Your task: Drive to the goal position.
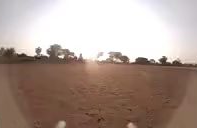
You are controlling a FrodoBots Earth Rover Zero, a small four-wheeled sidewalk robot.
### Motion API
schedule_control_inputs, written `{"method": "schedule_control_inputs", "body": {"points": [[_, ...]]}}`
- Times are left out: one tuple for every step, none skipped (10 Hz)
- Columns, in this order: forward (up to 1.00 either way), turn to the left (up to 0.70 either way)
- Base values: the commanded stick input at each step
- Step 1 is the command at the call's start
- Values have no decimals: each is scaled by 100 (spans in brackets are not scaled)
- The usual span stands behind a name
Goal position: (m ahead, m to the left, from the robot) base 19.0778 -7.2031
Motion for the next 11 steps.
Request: {"method": "schedule_control_inputs", "body": {"points": [[70, 0], [70, 0], [70, 0], [70, 0], [70, 0], [70, 0], [70, 0], [70, 0], [70, 0], [70, 0], [70, 0]]}}
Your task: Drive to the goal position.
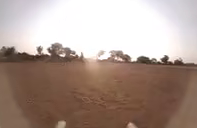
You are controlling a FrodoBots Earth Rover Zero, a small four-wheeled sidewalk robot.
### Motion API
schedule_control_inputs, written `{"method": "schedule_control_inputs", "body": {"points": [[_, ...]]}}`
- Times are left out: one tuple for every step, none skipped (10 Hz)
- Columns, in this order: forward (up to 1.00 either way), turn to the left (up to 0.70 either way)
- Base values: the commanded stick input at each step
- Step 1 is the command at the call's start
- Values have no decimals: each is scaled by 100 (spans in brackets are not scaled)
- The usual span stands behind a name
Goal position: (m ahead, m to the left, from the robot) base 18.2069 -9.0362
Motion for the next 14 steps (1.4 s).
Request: {"method": "schedule_control_inputs", "body": {"points": [[70, 0], [70, 0], [70, 0], [70, 0], [70, 0], [70, 0], [70, 0], [70, 0], [70, 0], [70, 0], [70, 0], [70, 0], [70, -31], [70, -31]]}}
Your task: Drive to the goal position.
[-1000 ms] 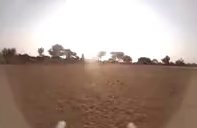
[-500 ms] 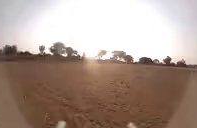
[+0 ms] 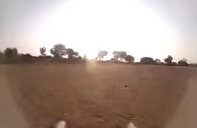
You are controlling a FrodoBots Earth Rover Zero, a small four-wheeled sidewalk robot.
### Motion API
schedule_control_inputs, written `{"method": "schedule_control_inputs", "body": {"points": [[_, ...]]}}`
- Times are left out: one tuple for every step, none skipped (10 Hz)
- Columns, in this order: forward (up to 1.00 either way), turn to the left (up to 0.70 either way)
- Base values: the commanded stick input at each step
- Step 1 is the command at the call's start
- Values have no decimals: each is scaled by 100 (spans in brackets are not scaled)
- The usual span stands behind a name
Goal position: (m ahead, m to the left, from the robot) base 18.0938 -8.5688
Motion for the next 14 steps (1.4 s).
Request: {"method": "schedule_control_inputs", "body": {"points": [[70, -20], [70, 0], [70, 0], [70, 0], [70, 0], [70, 0], [70, 0], [70, 0], [70, 0], [70, 0], [70, 0], [70, 0], [70, 0], [70, 0]]}}
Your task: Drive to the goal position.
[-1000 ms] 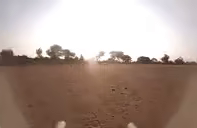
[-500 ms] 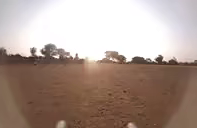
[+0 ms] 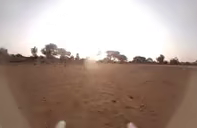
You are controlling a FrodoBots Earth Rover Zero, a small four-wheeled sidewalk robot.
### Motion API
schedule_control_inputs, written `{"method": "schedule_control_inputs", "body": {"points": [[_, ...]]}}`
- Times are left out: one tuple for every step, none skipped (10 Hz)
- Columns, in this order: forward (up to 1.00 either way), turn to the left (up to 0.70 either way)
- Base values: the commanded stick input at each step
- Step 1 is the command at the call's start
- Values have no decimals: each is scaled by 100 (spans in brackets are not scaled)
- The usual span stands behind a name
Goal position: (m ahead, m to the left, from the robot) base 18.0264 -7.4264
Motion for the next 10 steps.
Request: {"method": "schedule_control_inputs", "body": {"points": [[70, 0], [70, 0], [70, 0], [70, 0], [70, 0], [70, 0], [70, 0], [70, 0], [70, 0], [70, 0]]}}
